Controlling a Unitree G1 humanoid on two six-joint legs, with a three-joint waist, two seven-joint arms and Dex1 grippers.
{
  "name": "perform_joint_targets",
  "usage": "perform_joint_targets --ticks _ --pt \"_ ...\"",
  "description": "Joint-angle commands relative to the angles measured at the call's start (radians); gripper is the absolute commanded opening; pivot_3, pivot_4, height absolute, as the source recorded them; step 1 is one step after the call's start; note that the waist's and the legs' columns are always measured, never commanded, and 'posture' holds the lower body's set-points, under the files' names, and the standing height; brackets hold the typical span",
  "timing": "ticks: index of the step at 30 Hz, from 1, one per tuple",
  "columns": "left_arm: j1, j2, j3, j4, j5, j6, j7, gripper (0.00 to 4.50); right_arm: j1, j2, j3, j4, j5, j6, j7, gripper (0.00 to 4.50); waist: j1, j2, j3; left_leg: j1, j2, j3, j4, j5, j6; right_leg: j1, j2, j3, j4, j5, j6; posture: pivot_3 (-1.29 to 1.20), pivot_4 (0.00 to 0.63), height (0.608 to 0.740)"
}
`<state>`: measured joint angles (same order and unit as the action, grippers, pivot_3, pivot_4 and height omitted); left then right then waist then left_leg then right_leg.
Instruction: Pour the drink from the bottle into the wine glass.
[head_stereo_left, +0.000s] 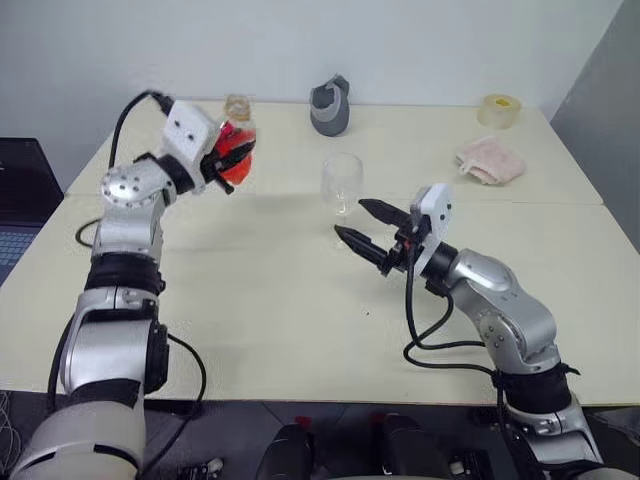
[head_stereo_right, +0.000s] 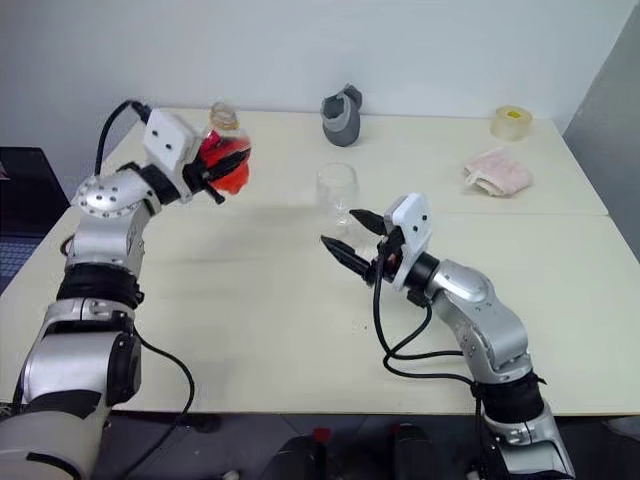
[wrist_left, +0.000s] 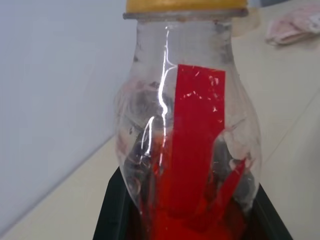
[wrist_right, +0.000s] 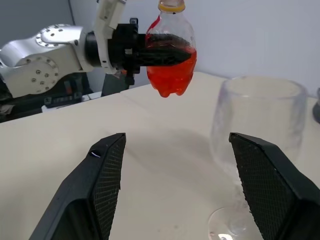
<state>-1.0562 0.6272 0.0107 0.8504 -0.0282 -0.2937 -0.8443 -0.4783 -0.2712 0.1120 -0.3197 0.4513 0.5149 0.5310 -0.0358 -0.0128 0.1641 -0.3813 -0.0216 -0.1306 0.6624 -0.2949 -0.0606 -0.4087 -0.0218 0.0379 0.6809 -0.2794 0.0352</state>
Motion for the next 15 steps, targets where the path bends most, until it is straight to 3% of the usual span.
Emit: perform_joint_targets --ticks 1,8,15 --pt "-0.09 0.022 -0.029 0.075 0.046 -0.126 -0.039 0.95 -0.043 0.009 -0.027 0.005 -0.006 -0.018 -0.014 3.55 -0.005 0.0 0.0 0.0 0.0 0.0 0.0 0.0 0.0 0.0 0.0 0.0 0.0 0.0 0.0 0.0 0.15 0.74" --pt "-0.225 0.014 -0.105 0.252 0.144 -0.318 -0.083 0.95 -0.079 0.034 -0.019 0.075 -0.043 -0.054 -0.019 3.55 -0.022 0.0 0.0 -0.001 0.0 0.0 0.0 0.0 0.001 -0.002 0.0 0.001 0.001 0.0 0.0 0.0 0.15 0.74" --pt "-0.309 0.015 -0.185 0.347 0.274 -0.442 -0.01 0.95 -0.091 0.059 -0.015 0.101 -0.066 -0.073 -0.015 3.55 -0.024 0.0 0.0 -0.001 -0.001 0.0 0.0 0.0 0.001 -0.002 0.0 0.001 0.001 0.0 0.0 0.0 0.15 0.74"
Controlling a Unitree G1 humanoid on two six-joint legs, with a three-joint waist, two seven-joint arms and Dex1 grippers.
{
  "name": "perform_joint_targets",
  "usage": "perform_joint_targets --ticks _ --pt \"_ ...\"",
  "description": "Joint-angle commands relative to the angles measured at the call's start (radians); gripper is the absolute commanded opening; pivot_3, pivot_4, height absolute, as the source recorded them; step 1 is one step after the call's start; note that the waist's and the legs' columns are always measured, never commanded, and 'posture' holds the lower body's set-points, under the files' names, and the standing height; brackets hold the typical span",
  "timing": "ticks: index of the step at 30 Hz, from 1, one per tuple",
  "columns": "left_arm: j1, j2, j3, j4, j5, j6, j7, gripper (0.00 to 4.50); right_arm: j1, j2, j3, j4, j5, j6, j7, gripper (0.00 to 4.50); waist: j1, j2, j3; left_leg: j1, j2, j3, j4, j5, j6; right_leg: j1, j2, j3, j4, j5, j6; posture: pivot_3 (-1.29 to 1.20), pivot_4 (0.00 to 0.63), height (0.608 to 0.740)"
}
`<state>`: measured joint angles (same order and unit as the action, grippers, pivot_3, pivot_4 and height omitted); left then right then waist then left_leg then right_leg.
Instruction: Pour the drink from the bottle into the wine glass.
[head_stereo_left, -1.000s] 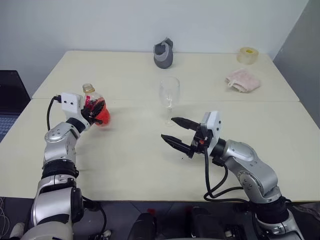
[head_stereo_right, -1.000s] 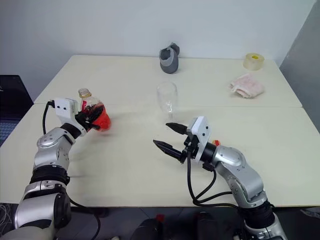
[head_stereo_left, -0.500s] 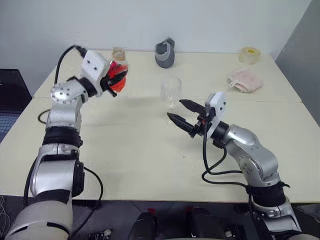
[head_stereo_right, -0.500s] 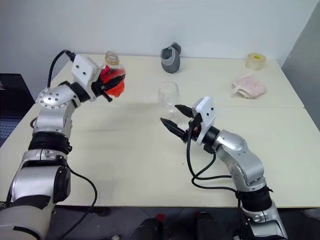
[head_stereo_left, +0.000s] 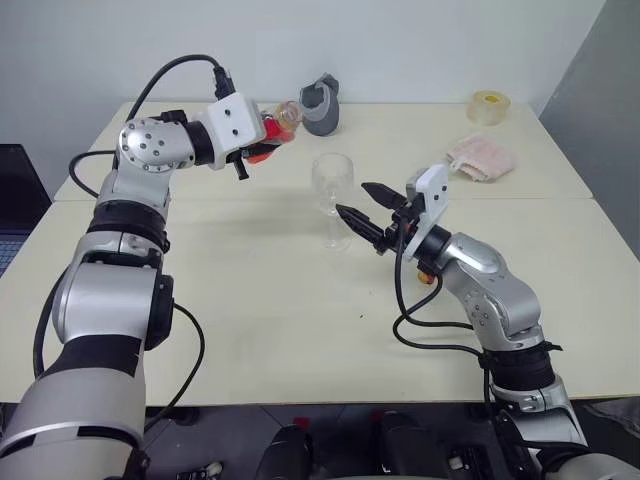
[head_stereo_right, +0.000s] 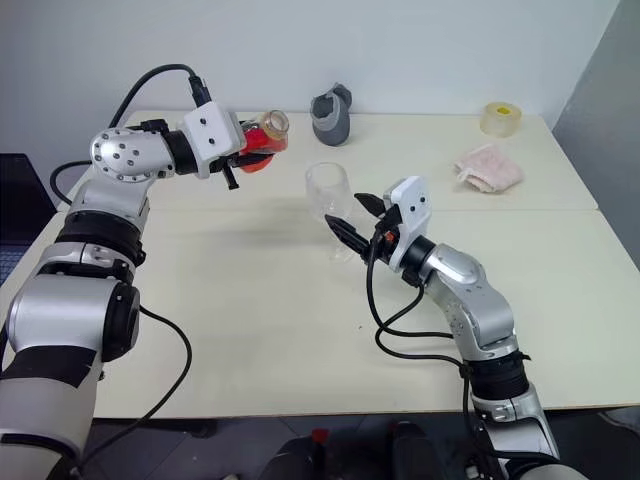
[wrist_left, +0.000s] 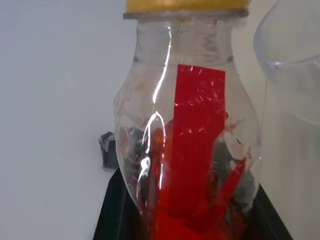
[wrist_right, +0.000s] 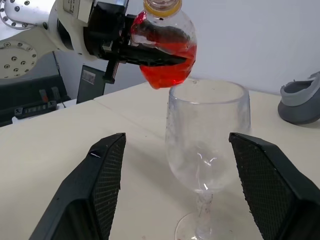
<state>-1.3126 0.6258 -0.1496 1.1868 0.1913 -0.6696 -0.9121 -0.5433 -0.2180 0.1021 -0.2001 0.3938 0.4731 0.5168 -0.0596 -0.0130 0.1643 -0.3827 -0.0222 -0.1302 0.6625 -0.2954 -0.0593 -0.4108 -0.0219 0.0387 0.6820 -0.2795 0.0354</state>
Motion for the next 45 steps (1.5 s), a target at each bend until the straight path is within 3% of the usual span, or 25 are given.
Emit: perform_joint_targets --ticks 1,14,45 --pt "-0.061 0.021 -0.043 0.018 0.084 -0.087 0.081 0.95 -0.026 0.008 -0.005 -0.017 -0.011 -0.033 -0.002 3.55 0.0 0.0 0.0 0.0 0.0 0.0 0.0 0.0 0.0 0.0 0.0 0.0 0.0 0.0 0.0 0.0 0.15 0.74" --pt "-0.148 0.02 -0.139 0.091 0.263 -0.12 0.287 0.95 -0.03 0.016 -0.016 -0.016 -0.028 -0.035 -0.013 3.55 -0.001 0.0 0.0 0.0 0.0 0.0 0.0 0.0 0.001 0.0 0.0 0.0 0.0 0.0 0.0 0.0 0.15 0.74" --pt "-0.223 -0.005 -0.299 0.126 0.48 -0.168 0.504 0.95 -0.017 0.007 -0.017 -0.024 -0.033 -0.033 -0.02 3.55 -0.006 0.0 0.0 0.0 -0.001 0.0 0.0 0.0 0.0 -0.001 0.0 0.001 0.001 0.0 0.0 0.0 0.15 0.74"
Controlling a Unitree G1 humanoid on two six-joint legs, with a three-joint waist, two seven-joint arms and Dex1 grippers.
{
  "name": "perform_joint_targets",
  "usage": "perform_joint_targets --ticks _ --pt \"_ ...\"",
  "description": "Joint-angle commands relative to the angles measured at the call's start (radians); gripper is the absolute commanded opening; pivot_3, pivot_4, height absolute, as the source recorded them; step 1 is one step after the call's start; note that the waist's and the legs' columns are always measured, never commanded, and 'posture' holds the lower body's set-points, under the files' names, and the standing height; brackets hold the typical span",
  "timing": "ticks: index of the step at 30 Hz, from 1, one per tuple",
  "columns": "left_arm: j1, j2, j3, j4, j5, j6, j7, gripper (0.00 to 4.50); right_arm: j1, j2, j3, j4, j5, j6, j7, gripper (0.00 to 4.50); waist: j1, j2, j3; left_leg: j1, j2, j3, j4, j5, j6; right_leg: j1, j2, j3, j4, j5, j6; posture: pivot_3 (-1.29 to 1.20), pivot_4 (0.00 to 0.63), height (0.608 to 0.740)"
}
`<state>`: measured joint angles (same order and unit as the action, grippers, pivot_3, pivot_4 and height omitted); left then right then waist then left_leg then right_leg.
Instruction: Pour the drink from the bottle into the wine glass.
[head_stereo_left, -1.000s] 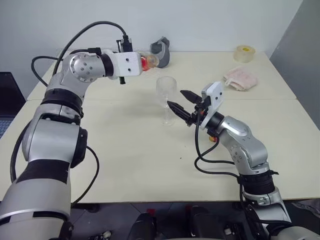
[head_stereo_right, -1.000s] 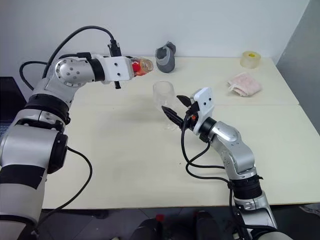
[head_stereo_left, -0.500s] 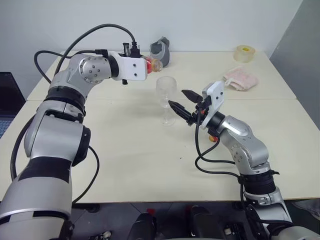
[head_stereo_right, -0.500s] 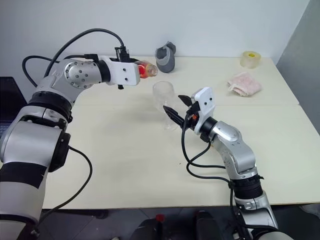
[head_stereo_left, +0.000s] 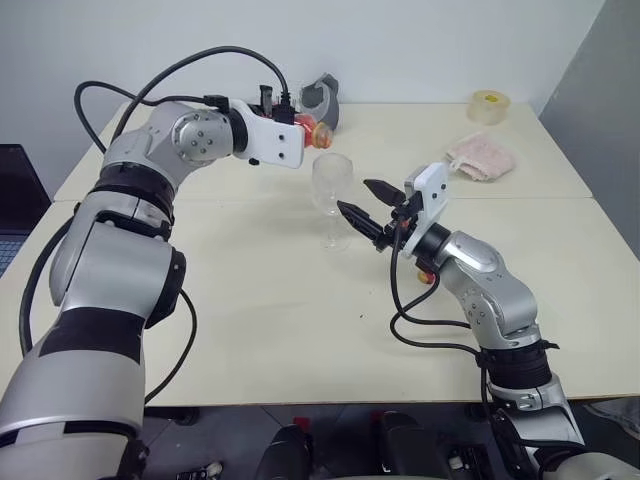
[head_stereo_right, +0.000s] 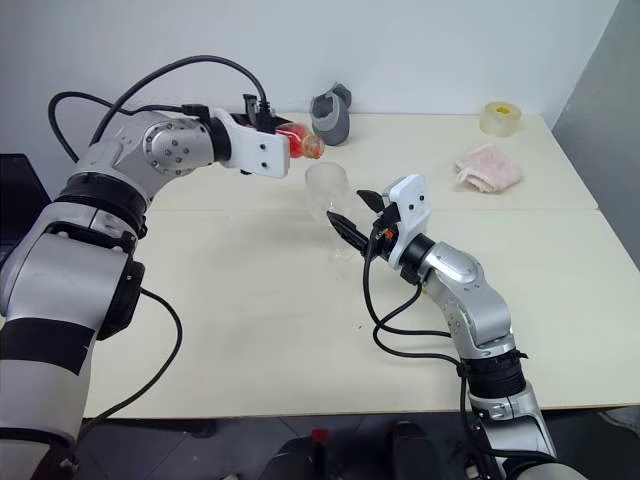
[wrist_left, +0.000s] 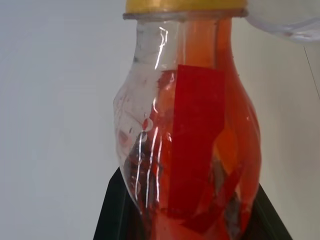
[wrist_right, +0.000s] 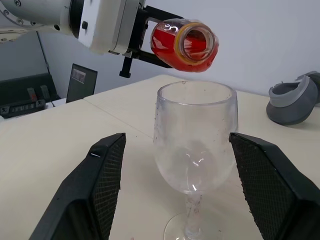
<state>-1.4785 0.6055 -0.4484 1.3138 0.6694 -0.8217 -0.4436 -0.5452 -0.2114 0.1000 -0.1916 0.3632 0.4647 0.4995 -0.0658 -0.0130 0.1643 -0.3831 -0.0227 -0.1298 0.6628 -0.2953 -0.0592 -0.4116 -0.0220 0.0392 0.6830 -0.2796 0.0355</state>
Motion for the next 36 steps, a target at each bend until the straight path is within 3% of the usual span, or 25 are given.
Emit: perform_joint_targets --ticks 1,36 --pt "-0.059 0.016 -0.003 -0.001 0.006 -0.016 0.04 0.95 -0.015 0.0 -0.014 -0.032 -0.003 -0.025 -0.002 3.55 0.0 0.0 0.0 0.0 0.0 0.0 0.0 0.0 0.0 0.0 0.0 0.0 0.0 0.0 0.0 0.0 0.15 0.74" --pt "-0.105 0.053 -0.092 0.014 0.114 -0.04 0.175 0.95 -0.013 -0.01 -0.007 -0.021 -0.023 -0.042 0.033 3.55 0.0 0.0 0.0 0.0 0.0 0.0 0.0 0.0 0.0 0.0 0.0 0.0 0.001 0.0 0.0 0.0 0.15 0.74"
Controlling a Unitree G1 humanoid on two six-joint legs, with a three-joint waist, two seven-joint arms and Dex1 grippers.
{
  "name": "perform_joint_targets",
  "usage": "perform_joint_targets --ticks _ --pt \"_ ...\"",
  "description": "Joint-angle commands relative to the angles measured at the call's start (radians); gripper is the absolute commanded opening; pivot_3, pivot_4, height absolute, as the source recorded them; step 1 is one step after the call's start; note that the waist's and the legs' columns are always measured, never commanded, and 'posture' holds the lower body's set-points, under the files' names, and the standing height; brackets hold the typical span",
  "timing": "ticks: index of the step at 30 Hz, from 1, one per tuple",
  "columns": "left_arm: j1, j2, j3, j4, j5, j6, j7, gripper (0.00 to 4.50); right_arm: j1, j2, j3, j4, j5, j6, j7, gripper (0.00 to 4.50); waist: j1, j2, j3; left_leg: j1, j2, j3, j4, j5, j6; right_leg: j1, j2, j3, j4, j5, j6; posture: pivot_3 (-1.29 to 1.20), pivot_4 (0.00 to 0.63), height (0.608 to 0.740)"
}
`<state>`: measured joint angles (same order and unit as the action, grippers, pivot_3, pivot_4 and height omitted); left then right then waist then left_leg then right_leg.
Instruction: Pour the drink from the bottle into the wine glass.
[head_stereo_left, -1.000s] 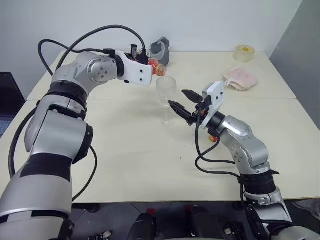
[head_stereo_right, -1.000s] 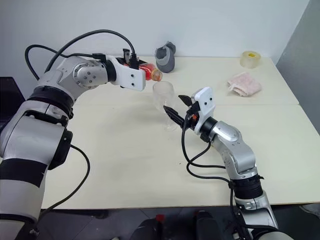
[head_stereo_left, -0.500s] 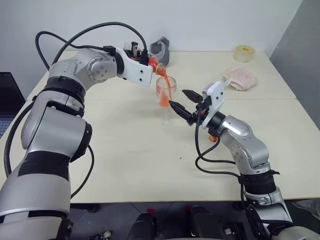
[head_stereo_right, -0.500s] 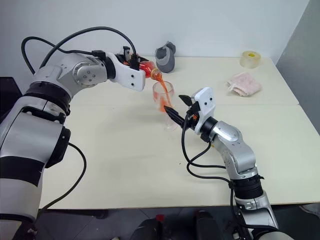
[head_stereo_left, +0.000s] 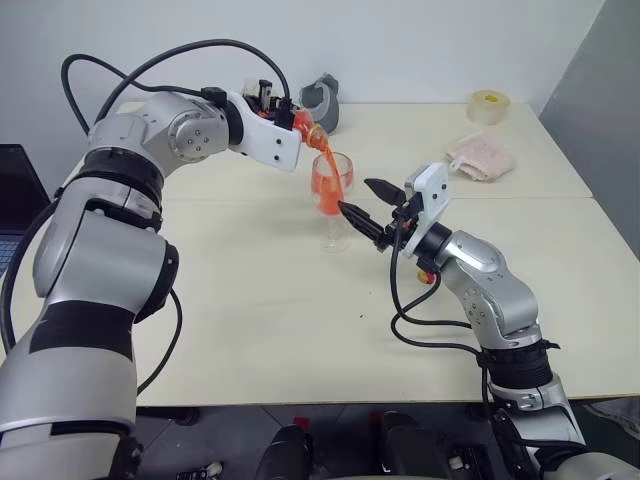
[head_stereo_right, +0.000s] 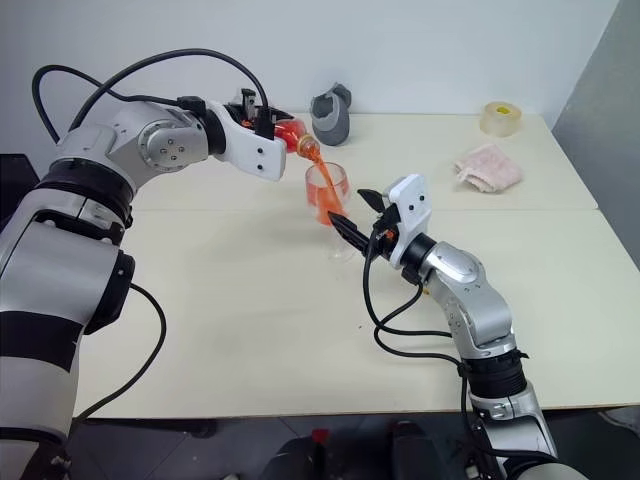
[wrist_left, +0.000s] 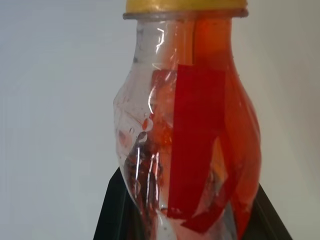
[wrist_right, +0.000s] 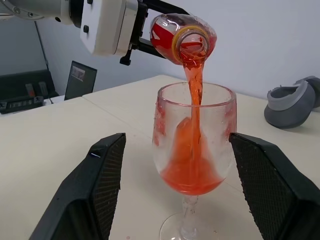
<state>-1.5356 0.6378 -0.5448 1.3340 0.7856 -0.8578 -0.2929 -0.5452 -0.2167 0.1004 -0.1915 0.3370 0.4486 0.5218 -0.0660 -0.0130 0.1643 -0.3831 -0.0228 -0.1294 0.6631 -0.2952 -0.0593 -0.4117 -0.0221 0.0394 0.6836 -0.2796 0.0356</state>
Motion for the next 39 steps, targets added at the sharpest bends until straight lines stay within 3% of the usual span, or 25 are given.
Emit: perform_joint_targets --ticks 1,24,39 --pt "-0.047 0.022 0.003 -0.007 -0.001 -0.005 0.025 0.95 -0.013 -0.005 -0.007 -0.021 0.002 -0.027 0.012 3.55 0.0 0.0 0.0 0.0 0.0 0.0 0.0 0.0 0.0 0.0 0.0 0.0 0.0 0.0 0.0 0.0 0.15 0.74" --pt "-0.033 0.009 0.032 -0.001 -0.041 0.001 -0.007 0.95 -0.023 -0.016 -0.012 -0.021 0.0 -0.023 0.026 3.55 0.0 0.0 0.0 0.0 0.0 0.0 0.0 0.0 0.0 0.0 0.0 0.0 0.001 0.0 0.0 0.0 0.15 0.74" --pt "0.051 -0.045 0.284 -0.016 -0.36 0.11 -0.331 0.95 -0.031 -0.018 -0.015 -0.015 0.0 -0.021 0.024 3.55 -0.009 0.0 0.0 0.0 0.0 0.0 0.001 0.001 -0.001 0.0 0.0 0.0 0.002 0.0 0.0 0.0 0.15 0.74"
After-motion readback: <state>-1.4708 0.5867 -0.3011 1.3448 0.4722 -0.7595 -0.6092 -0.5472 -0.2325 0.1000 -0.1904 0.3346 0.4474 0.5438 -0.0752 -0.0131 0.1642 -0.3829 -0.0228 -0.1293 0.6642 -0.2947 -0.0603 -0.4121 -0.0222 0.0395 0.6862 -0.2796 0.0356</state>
